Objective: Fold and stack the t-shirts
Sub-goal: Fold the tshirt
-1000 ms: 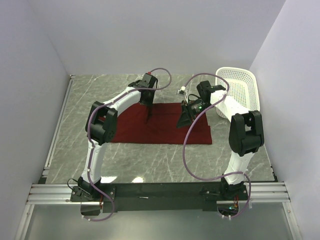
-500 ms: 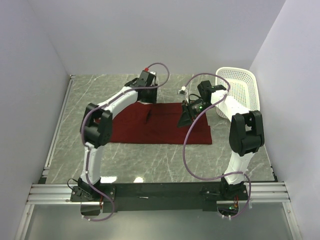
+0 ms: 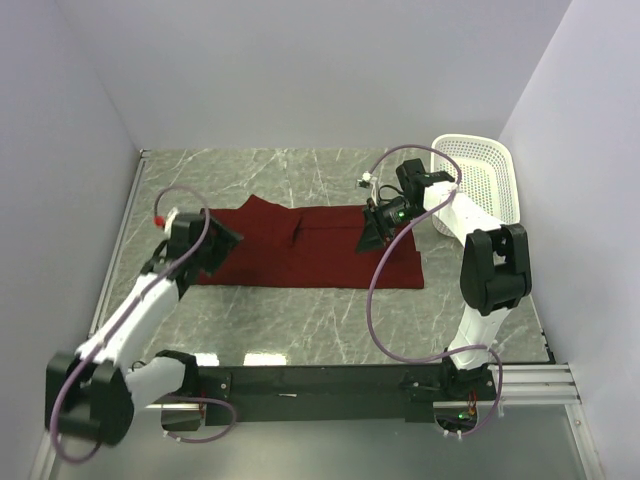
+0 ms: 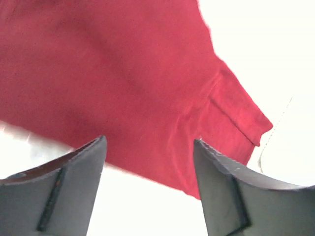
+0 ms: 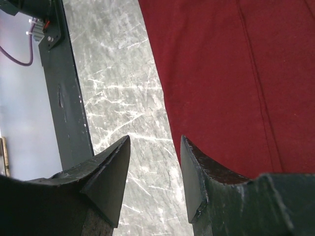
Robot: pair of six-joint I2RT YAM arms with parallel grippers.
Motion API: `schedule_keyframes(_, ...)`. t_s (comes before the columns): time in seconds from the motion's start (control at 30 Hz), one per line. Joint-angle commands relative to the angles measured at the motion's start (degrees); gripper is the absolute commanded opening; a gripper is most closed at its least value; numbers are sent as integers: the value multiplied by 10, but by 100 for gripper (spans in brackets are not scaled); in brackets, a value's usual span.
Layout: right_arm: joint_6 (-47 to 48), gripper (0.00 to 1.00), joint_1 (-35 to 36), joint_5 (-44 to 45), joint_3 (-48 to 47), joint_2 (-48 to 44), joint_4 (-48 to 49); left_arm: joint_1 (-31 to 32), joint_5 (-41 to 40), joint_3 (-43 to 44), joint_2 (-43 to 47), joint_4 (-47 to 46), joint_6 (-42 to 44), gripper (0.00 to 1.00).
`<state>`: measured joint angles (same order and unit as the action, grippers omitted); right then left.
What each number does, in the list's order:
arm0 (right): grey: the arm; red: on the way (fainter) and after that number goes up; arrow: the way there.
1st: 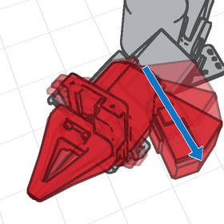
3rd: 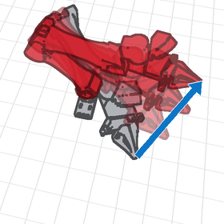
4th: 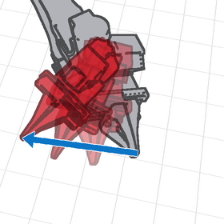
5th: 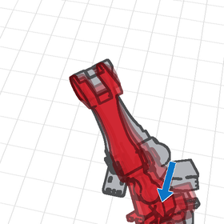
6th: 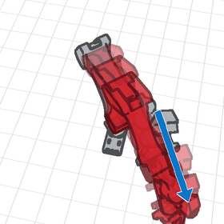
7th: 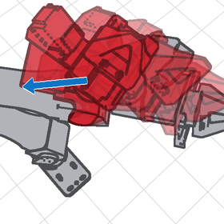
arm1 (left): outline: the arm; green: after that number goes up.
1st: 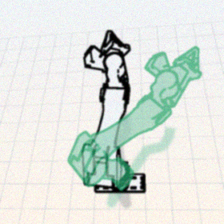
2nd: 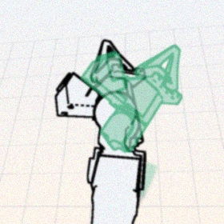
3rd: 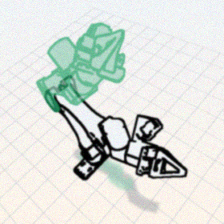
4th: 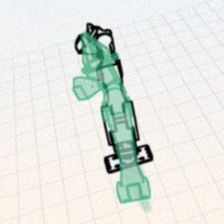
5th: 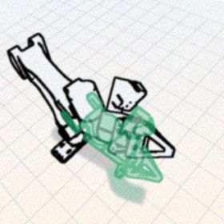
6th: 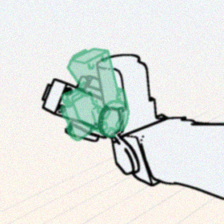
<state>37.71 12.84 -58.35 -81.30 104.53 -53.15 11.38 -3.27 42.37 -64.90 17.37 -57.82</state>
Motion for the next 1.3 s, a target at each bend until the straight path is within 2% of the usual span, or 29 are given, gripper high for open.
schedule_keyframes(0.0, -5, 52, -5, -5, 1, -34, 11, 5, -37, -64, 89, 55, -158, 79)
schedule_keyframes(0.17, -5, 53, -5, -7, 1, -36, 8, -19, -14, -137, 112, 55, -200, 72)
schedule_keyframes(0.53, -3, 52, -4, -12, 1, -42, 5, -68, -12, -152, -5, -4, -203, 64)
schedule_keyframes(0.63, 0, 52, -5, -13, -1, -40, 1, -88, -8, -162, -31, -29, -197, 53)
schedule_keyframes(0.67, 1, 52, -5, -13, -1, -40, -1, -94, -3, -163, -40, -38, -188, 46)
schedule_keyframes(0.73, 2, 52, -5, -13, -1, -41, -1, -110, 5, -161, -64, -51, -178, 40)
schedule_keyframes(0.77, 2, 52, -5, -12, 0, -42, 0, -112, 4, -158, -71, -52, -163, 32)
schedule_keyframes(0.9, 4, 52, -5, -11, -2, -42, -1, -161, 13, -142, -103, -66, -119, 13)
schedule_keyframes(0.97, 4, 52, -5, -7, -2, -42, -1, -174, 2, -116, -118, -73, -79, 9)
schedule_keyframes(1.07, 5, 52, -5, -6, -3, -42, -1, -204, -11, -49, -199, -79, -25, 9)
schedule_keyframes(1.17, 7, 52, -5, -5, -4, -42, -4, -228, 25, 60, -280, -80, 29, 9)
schedule_keyframes(1.2, 7, 52, -5, -4, -4, -45, -3, -236, 27, 97, -343, -69, 39, 10)
schedule_keyframes(1.23, 7, 52, -5, -2, -2, -47, -2, -238, 43, 176, -376, -53, 52, 11)
schedule_keyframes(1.27, 5, 53, -5, 1, -2, -48, 0, -239, 62, 216, -407, -25, 76, 13)
